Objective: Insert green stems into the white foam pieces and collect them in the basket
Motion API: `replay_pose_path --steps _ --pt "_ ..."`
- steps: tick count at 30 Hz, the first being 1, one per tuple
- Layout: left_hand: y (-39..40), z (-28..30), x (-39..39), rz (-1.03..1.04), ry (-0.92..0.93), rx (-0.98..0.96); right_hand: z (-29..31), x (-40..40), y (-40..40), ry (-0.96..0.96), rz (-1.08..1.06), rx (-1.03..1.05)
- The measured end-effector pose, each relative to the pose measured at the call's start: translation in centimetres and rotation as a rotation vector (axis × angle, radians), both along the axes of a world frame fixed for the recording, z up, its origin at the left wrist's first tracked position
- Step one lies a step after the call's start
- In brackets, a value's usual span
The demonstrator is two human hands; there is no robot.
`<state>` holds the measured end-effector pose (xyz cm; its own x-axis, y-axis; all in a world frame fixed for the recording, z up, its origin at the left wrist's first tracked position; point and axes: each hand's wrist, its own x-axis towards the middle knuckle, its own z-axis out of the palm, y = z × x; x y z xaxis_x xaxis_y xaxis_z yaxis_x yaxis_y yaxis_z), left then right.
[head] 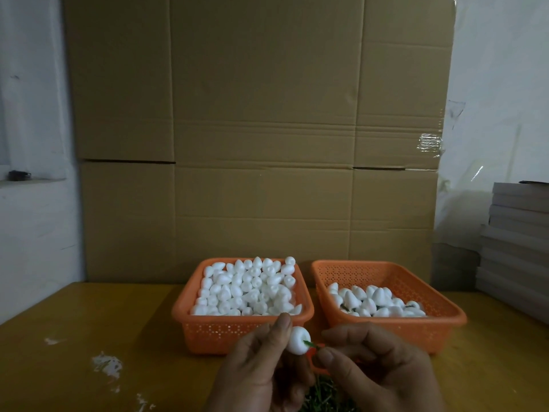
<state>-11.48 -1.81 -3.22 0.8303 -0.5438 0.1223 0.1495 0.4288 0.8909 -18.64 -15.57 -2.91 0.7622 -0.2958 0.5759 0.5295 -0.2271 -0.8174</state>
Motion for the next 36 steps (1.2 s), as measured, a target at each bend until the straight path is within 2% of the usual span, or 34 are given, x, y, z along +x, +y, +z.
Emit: replay_pose_path --steps 5,9,14,22,30,36 --pt "-0.3 -0.1 0.0 0.046 -0.041 0.005 0.1 -0.4 -0.1 -0.101 -0.099 -0.256" --pt "-0.5 -0.1 0.0 0.06 -0.042 -0.009 0.2 -0.4 -0.7 -0.247 -0.32 -0.55" --pt "-0.8 -1.0 0.6 0.068 -0.144 -0.013 0.1 -0.4 -1.2 -0.29 -0.375 -0.649" --pt "-0.7 -1.2 0.6 0.055 -0.182 0.032 0.1 -0.5 -1.1 -0.204 -0.338 -0.617" --pt "-0.2 -0.8 0.6 0.064 -0.259 0.105 -0.3 -0.7 -0.8 0.018 -0.186 -0.399" --pt "-0.3 -0.4 0.4 -0.016 -0.181 0.05 -0.9 -0.3 -0.7 0.117 -0.051 -0.236"
